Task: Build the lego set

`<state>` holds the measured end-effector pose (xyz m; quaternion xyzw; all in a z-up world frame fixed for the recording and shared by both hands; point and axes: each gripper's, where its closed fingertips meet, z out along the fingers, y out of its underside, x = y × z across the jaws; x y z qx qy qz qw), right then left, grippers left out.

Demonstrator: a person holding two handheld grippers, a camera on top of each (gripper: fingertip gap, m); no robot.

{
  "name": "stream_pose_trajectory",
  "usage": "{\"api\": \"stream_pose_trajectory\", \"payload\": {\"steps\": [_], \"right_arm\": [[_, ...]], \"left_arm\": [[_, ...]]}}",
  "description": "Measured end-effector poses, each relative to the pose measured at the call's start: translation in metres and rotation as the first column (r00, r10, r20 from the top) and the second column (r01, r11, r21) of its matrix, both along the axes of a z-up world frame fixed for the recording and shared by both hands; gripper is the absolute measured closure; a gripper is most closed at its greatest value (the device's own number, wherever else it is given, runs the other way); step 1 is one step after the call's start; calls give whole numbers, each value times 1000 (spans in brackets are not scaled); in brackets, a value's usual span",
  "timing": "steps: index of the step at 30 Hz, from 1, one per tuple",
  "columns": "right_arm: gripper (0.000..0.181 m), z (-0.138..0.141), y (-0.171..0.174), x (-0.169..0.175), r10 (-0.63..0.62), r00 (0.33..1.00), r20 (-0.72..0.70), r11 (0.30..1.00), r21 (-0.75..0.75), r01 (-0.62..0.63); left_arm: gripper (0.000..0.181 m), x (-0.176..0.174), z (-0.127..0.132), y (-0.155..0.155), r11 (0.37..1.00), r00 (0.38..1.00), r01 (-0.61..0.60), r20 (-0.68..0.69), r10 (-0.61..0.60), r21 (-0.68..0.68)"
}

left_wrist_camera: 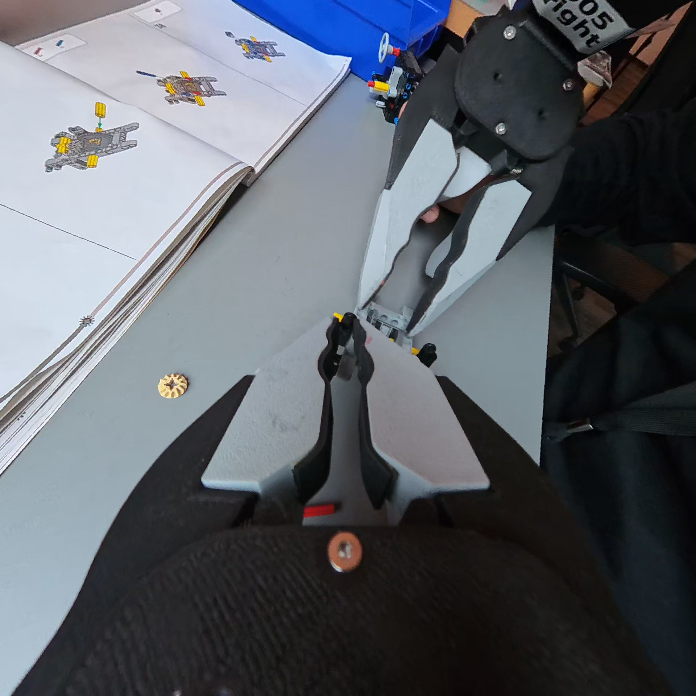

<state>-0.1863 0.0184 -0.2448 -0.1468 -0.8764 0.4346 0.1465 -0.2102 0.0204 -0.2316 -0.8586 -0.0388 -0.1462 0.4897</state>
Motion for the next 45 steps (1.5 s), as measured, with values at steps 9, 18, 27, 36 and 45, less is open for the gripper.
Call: {"api": "stream_pose_trajectory", "payload": {"steps": [9,18,27,36,45], "right_arm": [[164,-4,0,3,25,1000,19,1000,11,-25],[164,-4,1,4,25,1000,16,999,19,-26],[164,-5,2,4,26,1000,14,999,20,-26],[163,-5,3,4,27,1000,16,999,18,-27],[163,-5,3,4,26,999,22,1000,14,-26]], "left_arm": [[177,2,-2,0,1000,998,19,54,-18,-16],[177,2,-3,0,1000,997,24,73,-22,-20],[177,2,-3,0,999,997,24,68,-23,-20],[177,2,-3,0,999,997,27,76,-25,-22],[177,2,-4,0,999,996,27,84,-25,-24]]}}
